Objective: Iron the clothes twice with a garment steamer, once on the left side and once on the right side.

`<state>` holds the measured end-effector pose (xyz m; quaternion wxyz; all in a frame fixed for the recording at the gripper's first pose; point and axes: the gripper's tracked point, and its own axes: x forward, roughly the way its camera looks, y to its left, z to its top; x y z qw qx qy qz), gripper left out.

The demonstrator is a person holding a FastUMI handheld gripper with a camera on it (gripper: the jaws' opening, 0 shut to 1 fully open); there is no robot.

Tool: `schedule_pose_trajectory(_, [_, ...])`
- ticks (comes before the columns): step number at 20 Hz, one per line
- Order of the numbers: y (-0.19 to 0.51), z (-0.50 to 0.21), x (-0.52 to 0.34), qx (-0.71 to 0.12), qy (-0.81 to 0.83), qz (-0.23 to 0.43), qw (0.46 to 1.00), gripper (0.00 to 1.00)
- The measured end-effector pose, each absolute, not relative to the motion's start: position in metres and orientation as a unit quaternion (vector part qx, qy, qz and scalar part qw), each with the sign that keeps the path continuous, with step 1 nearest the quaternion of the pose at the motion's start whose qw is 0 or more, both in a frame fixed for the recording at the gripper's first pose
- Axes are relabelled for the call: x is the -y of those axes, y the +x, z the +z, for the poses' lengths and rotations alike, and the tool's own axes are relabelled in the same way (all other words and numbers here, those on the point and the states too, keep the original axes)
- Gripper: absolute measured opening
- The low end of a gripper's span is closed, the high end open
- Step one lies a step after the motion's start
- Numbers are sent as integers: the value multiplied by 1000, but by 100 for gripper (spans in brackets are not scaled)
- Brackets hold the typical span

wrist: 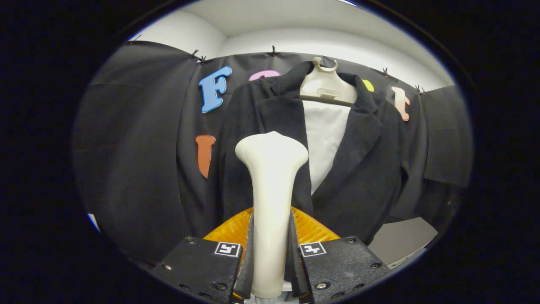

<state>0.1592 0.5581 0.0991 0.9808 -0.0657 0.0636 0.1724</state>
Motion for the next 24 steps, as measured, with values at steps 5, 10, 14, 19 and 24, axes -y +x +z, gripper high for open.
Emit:
schedule_pose_trajectory(5, [155, 73, -553, -81, -73, 171, 979, 38])
schedule_pose_trajectory(10, [151, 43, -546, -97, -82, 168, 977, 38])
schedule_pose_trajectory(14, [146, 27, -544, -104, -88, 169, 976, 38])
schedule_pose_trajectory(19, [140, -8, -542, -136, -81, 171, 972, 38])
schedule_pose_trajectory(24, [136, -42, -542, -166, -84, 171, 968, 38])
